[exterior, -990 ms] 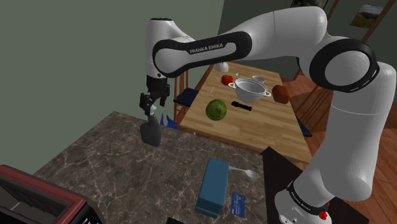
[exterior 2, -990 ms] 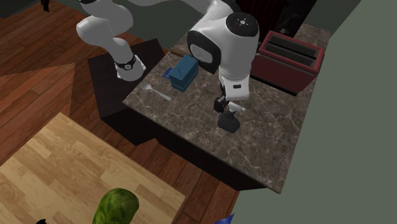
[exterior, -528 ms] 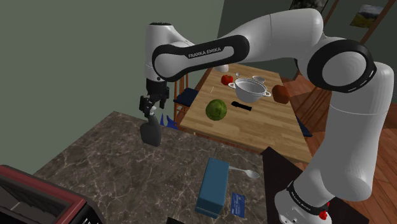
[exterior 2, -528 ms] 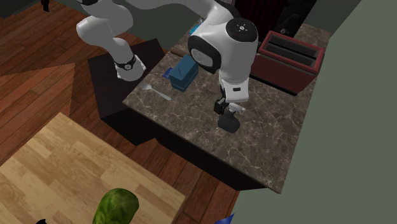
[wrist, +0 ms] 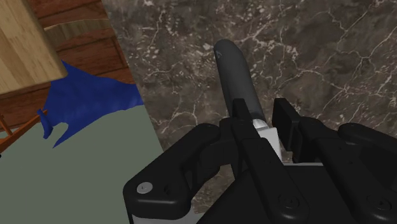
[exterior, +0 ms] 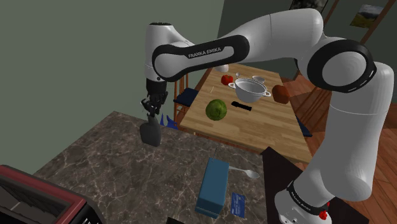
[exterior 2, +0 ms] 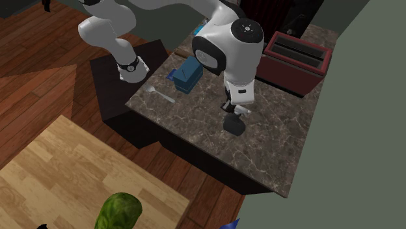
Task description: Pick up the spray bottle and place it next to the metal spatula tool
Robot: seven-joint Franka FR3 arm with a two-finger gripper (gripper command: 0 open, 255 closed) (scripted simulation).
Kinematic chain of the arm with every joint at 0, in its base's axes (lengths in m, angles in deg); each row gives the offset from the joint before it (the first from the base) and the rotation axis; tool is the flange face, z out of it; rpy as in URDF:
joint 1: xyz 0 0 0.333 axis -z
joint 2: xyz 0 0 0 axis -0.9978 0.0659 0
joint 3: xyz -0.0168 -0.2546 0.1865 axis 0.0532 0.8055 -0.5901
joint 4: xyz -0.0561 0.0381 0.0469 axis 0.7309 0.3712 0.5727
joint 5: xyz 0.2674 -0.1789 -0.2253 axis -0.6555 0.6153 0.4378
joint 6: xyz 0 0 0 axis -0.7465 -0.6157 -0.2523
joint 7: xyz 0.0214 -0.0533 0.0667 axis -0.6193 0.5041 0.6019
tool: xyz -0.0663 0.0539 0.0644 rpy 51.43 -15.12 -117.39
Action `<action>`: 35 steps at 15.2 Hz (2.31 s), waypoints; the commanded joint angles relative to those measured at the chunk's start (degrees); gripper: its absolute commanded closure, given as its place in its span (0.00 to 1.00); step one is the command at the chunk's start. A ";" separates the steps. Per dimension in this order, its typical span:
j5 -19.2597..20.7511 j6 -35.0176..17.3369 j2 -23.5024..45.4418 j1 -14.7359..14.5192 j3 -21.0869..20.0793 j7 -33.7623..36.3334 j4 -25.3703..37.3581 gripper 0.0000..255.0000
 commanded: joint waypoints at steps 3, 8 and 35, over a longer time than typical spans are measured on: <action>0.00 0.00 0.01 0.01 0.01 0.00 -0.02 1.00; -0.22 2.77 -0.72 0.01 -0.11 -0.05 2.05 1.00; -1.19 20.77 -8.20 -4.76 -3.26 7.45 13.02 1.00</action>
